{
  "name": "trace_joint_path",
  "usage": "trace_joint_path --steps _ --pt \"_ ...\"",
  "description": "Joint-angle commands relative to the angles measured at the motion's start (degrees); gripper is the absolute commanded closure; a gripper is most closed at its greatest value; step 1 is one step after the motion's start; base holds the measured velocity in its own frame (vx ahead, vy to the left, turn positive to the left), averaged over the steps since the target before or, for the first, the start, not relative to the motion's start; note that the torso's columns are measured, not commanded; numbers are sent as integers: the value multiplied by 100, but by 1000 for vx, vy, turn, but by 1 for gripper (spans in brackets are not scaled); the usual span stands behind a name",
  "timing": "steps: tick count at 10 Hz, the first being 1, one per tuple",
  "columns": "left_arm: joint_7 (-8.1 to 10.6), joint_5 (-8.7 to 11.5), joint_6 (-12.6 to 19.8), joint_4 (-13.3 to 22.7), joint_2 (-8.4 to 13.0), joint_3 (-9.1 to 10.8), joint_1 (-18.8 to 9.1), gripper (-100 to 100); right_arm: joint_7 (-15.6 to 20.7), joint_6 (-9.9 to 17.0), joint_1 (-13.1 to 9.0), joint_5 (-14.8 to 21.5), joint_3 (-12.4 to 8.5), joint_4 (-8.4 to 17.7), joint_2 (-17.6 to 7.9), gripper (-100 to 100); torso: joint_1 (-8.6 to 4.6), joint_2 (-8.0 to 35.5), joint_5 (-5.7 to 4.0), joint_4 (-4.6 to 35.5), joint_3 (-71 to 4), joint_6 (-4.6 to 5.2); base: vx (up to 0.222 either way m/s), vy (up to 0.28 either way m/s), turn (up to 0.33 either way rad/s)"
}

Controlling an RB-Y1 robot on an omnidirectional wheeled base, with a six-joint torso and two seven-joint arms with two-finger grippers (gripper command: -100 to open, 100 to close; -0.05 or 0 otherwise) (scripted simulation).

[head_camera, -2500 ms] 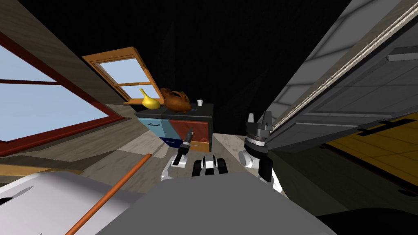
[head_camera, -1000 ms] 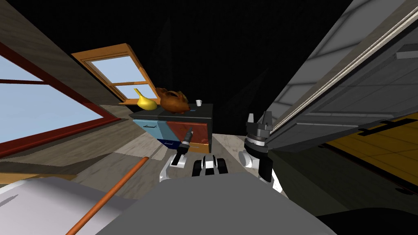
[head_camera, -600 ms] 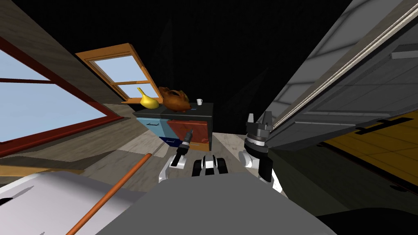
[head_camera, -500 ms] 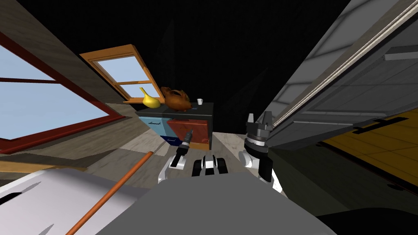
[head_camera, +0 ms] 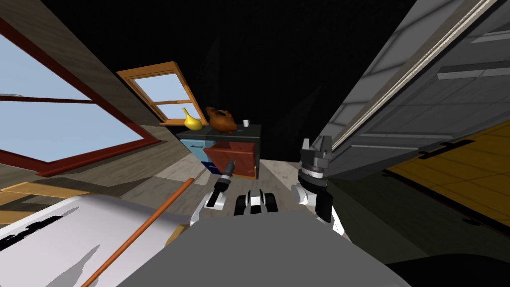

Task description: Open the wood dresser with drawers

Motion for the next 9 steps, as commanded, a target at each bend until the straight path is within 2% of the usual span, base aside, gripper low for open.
trace_joint_path --steps 1,2,9 --pt "6 -9 3 -90 22 -38 86 100 0 0 0 0 0 0 0 0 9 4 -2 10 0 -6 -87 29 -9" --pt "32 -15 113 -250 64 -70 176 -100 0 0 1 0 0 0 0 0 -1 -30 -5 5 -18 -5 -10 0 -5" --pt "199 -41 787 -1412 335 -150 626 -100 0 -1 2 0 0 -1 0 0 1 -24 5 -15 -13 4 32 -1 0"
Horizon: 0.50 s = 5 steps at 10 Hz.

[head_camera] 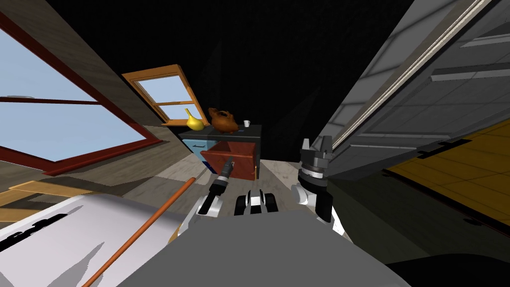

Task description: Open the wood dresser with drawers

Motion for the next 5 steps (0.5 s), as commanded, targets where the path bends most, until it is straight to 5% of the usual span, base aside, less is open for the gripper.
trace_joint_path --steps 1,3,4,5 --pt "69 -7 250 -434 108 -26 178 -100 0 0 0 0 0 0 0 0 -1 -3 -1 1 -2 1 25 -3 2" --pt "70 -15 296 -459 114 -45 227 -100 0 0 0 0 0 0 0 0 -9 3 -10 15 -3 0 21 -2 -3" --pt "74 -16 319 -478 117 -49 238 0 0 0 0 0 0 0 0 0 -9 10 -7 11 4 0 5 1 1" --pt "74 -16 319 -472 117 -48 239 0 0 0 0 0 0 0 0 0 -6 10 -4 7 5 0 0 0 0"
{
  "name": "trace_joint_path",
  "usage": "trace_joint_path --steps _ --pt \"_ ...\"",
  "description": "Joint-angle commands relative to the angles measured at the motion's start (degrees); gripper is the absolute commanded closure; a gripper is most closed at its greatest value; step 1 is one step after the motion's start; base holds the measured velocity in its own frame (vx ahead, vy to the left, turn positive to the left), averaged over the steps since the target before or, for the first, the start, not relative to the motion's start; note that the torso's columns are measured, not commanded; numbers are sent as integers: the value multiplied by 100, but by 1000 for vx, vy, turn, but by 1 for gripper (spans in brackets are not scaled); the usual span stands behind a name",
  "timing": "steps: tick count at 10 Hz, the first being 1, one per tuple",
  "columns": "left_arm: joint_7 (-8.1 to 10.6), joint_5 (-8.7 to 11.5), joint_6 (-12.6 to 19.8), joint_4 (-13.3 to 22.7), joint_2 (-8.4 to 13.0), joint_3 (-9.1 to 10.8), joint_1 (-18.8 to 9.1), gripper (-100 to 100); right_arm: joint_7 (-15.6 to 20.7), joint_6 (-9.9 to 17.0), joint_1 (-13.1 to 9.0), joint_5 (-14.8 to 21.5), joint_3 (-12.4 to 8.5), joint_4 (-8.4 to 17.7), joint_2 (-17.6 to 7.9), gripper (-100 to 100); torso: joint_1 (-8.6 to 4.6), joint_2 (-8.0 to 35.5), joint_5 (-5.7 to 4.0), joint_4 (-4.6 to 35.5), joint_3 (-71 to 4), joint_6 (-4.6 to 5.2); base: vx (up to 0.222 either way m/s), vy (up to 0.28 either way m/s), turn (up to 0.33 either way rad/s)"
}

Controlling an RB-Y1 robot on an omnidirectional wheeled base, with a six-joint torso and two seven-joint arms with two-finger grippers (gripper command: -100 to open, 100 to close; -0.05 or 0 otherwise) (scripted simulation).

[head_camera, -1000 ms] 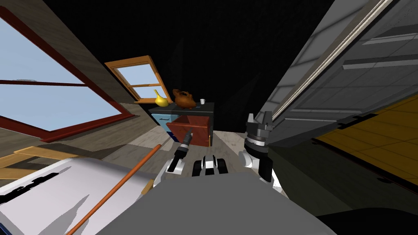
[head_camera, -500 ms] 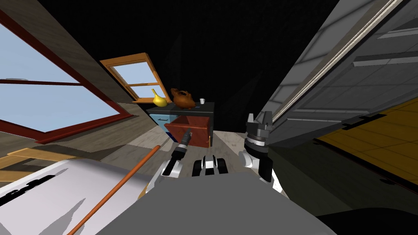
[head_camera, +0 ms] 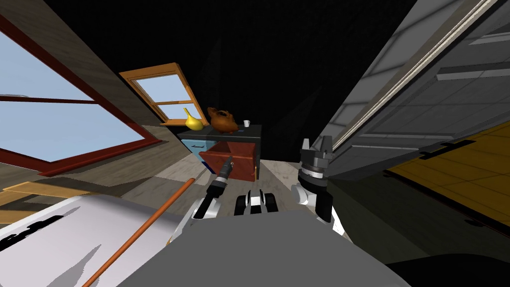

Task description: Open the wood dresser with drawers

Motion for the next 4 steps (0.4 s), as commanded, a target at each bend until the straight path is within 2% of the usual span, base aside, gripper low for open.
trace_joint_path --steps 1,4 --pt "0 0 3 4 0 0 2 0 0 0 0 0 0 0 0 0 1 -4 1 -2 -2 0 0 0 0" --pt "1 0 10 11 1 1 7 0 0 0 0 0 0 0 0 0 3 -13 2 -6 -8 0 0 0 0"
